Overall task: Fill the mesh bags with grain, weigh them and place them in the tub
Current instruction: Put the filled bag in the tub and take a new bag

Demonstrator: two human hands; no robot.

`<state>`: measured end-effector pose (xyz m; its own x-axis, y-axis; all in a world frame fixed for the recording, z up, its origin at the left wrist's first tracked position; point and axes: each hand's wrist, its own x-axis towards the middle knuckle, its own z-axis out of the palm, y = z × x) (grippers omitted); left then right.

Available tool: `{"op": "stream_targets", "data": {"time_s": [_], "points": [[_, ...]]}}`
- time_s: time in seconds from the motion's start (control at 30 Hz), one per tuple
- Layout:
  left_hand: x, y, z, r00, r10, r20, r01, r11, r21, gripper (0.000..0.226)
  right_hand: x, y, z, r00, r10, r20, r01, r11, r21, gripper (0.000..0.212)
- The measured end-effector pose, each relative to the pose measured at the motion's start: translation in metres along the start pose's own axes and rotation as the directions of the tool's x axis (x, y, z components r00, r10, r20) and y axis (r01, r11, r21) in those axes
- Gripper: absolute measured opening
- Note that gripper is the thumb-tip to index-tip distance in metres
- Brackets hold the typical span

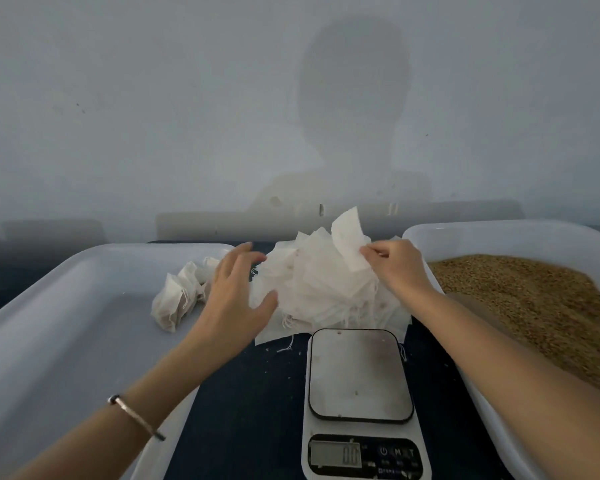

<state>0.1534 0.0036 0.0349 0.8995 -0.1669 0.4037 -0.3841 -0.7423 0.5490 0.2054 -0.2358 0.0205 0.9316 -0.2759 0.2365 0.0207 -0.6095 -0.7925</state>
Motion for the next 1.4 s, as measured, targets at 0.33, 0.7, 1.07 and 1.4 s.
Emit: {"op": "stream_targets", "data": {"time_s": [0.33,0.7,1.07,1.4], "points": [[0.030,0.092,0.056,0.775,-0.383,0.503,0.596,0.178,-0.783,0.038,-0.020,-0.029,-0.044,0.918,0.355,0.178,-0.337,0.456,0.824,0.006],[-0.050,0.103,0.069,0.885,-0.367,0.287,0.388,0.238,-0.890,0.030,-0.133,-0.017,-0.052,0.990,0.144,-0.010,-0.121,0.863,0.490,0.021],[-0.064,0.093,0.062,0.979,-0.165,0.117,0.199,0.674,-0.711,0.053,-0.171,-0.015,-0.053,0.956,-0.283,0.078,0.276,0.957,0.084,0.034],[-0.072,0.093,0.056,0.963,-0.059,0.264,0.232,0.684,-0.692,0.038,-0.177,-0.017,-0.054,0.978,-0.204,0.043,0.206,0.976,-0.070,0.018]]}}
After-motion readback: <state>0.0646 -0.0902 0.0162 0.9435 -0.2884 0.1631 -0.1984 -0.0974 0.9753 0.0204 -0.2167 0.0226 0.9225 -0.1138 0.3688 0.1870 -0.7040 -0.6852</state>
